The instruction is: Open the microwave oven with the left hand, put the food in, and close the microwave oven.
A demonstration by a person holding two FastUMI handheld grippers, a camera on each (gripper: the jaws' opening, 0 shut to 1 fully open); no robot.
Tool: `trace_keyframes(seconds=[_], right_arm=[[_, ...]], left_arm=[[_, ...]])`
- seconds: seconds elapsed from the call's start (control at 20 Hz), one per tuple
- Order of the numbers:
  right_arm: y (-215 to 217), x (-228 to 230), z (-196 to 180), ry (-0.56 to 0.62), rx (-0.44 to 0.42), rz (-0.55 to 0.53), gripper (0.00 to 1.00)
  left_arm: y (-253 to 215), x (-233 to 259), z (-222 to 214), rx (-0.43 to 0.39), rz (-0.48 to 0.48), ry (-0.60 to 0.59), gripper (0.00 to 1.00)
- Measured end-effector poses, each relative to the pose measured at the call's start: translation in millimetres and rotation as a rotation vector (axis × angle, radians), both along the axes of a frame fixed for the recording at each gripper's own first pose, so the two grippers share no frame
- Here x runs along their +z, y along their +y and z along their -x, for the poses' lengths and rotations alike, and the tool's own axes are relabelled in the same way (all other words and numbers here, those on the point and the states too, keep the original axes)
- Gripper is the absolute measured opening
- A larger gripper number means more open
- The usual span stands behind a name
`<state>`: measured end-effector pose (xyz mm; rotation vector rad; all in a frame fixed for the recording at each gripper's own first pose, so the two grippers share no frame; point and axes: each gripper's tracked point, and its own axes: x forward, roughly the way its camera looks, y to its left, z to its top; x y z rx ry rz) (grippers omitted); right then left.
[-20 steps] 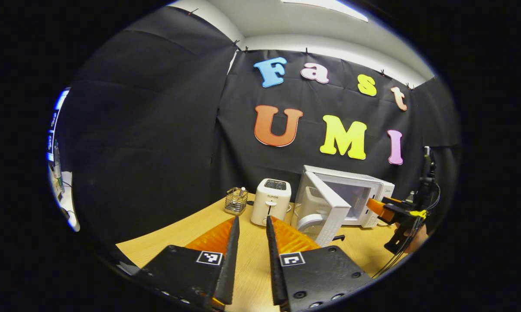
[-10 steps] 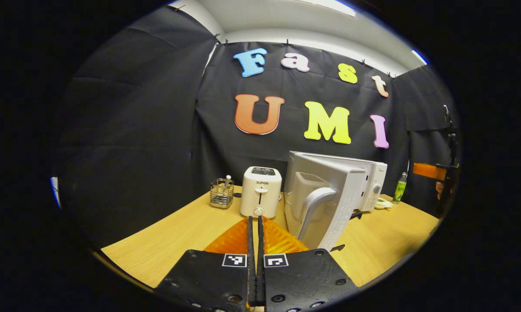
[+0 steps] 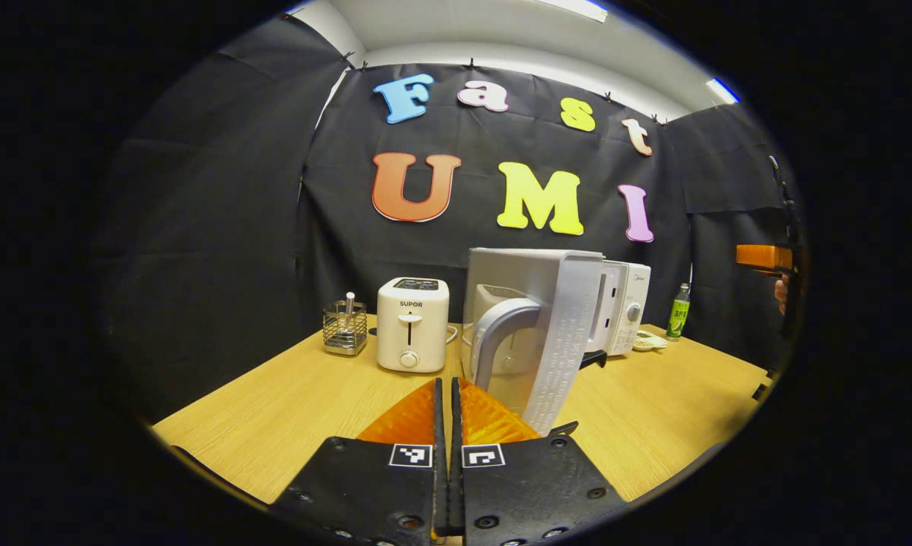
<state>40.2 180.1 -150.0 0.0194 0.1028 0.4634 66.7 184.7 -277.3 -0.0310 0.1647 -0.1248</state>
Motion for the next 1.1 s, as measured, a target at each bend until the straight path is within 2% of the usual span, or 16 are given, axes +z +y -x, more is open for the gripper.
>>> trace_keyframes(seconds=[0.05, 0.2, 0.25, 0.3, 0.4, 0.45, 0.5, 0.65, 0.7, 0.75, 0.8, 1.1], right_arm=[[-5, 0, -1, -0.002, -0.004, 0.001, 0.92], [-13, -5, -2, 0.004, -0.004, -0.012, 0.92], [-13, -8, -1, 0.011, 0.009, -0.016, 1.0], [-15, -9, 1, 0.016, 0.02, -0.018, 0.92], [-22, -11, 0, 0.018, 0.02, -0.021, 0.92], [-27, -12, -2, 0.018, 0.013, -0.02, 1.0], [-31, -13, -2, 0.018, 0.006, -0.02, 0.92], [-46, -11, -5, 0.002, -0.016, -0.025, 0.92], [-50, -10, -6, -0.002, -0.02, -0.029, 1.0], [-53, -10, -7, -0.003, -0.022, -0.035, 1.0], [-55, -10, -7, -0.003, -0.022, -0.041, 0.92], [-70, -9, -9, -0.023, -0.033, -0.038, 0.92]], left_arm=[[-10, 0, -1, -0.012, 0.008, 0.002, 0.0], [-31, -3, -8, -0.047, 0.016, 0.017, 0.0], [-38, -6, -10, -0.06, 0.016, 0.024, 0.0], [-47, -7, -12, -0.072, 0.014, 0.025, 0.0], [-64, -10, -17, -0.099, 0.005, 0.029, 0.0], [-73, -10, -20, -0.116, 0.004, 0.026, 0.0], [-82, -10, -24, -0.133, 0.001, 0.022, 0.0], [-108, -10, -32, -0.189, 0.001, 0.019, 0.0], [-116, -9, -35, -0.204, -0.003, 0.02, 0.0], [-123, -9, -39, -0.215, -0.008, 0.02, 0.0], [-131, -8, -44, -0.225, -0.016, 0.021, 0.0], [-174, -5, -64, -0.285, -0.031, 0.017, 0.0]])
